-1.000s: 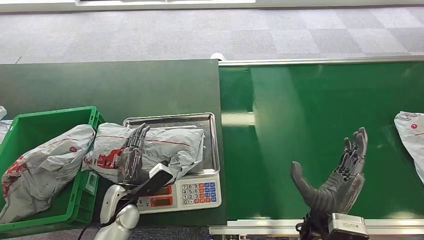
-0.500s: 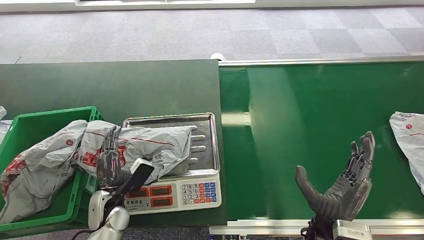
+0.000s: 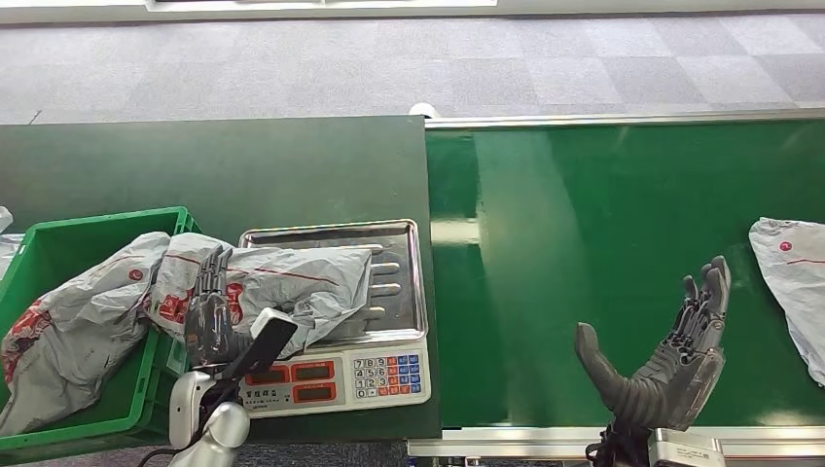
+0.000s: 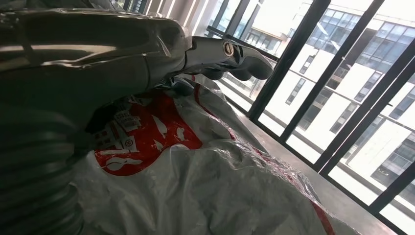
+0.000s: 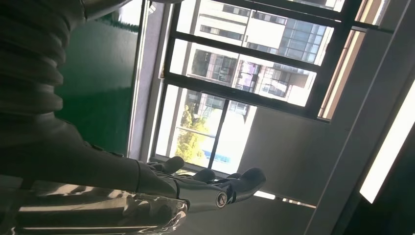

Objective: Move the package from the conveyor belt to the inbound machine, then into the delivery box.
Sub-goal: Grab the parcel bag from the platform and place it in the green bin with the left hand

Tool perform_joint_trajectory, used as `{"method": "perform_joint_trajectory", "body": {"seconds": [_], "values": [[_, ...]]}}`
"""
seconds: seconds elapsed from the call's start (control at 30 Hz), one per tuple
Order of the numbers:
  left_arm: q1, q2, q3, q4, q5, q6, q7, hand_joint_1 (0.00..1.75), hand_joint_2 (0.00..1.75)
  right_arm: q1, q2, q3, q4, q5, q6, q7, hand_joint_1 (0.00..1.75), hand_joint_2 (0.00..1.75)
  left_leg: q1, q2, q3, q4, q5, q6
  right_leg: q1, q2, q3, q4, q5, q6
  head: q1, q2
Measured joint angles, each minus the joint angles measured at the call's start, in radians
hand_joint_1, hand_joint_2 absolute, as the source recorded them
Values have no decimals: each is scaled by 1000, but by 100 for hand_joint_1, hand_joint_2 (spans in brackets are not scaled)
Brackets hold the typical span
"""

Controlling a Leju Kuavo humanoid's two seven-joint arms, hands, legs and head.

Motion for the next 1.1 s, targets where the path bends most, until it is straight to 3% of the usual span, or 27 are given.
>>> {"method": "perform_joint_trajectory", "body": {"seconds": [0.1, 0.13, 0.43, 0.53, 0.63, 0.77, 1.1], "values": [[1, -2, 1, 0, 32, -2, -21, 156, 175, 0, 0, 0, 0, 0, 0, 0, 0, 175, 0, 0, 0, 0, 0, 0, 0, 0, 0, 0, 0, 0, 0, 0], [2, -4, 1, -1, 47, -3, -33, 165, 175, 1, 0, 0, 0, 0, 0, 0, 0, 175, 0, 0, 0, 0, 0, 0, 0, 0, 0, 0, 0, 0, 0, 0], [11, -8, 9, -34, 206, -46, -154, 175, 175, 6, 0, -7, -2, -12, 4, 0, 0, 175, 0, 0, -1, 0, 0, 0, 0, 0, 0, 0, 0, 0, 0, 0], [33, 8, -9, -98, 411, -69, -318, 175, 175, 4, 1, -18, -2, -35, 23, 0, 0, 175, 0, 1, -1, 0, 0, 0, 0, 1, -1, 0, 0, 0, 0, 0], [74, 72, -132, -279, 609, 61, -460, 175, 175, -4, 4, -39, 7, -72, 52, 0, 0, 175, 0, 2, -1, 0, -1, -1, 0, 1, -2, 0, -1, 0, -1, 0], [113, 112, -263, -436, 616, 78, -477, 175, 175, -22, 5, -52, 23, -92, 59, 0, 0, 175, 0, -2, -1, 0, -1, -1, 0, -2, 0, 0, -3, 0, 0, 0], [122, 150, -339, -581, 635, 117, -477, 175, 175, -29, 10, -70, 46, -99, 66, 0, 0, 175, 0, -2, -1, 0, -1, -1, 0, -2, 0, 0, -2, 0, -1, 0]]}}
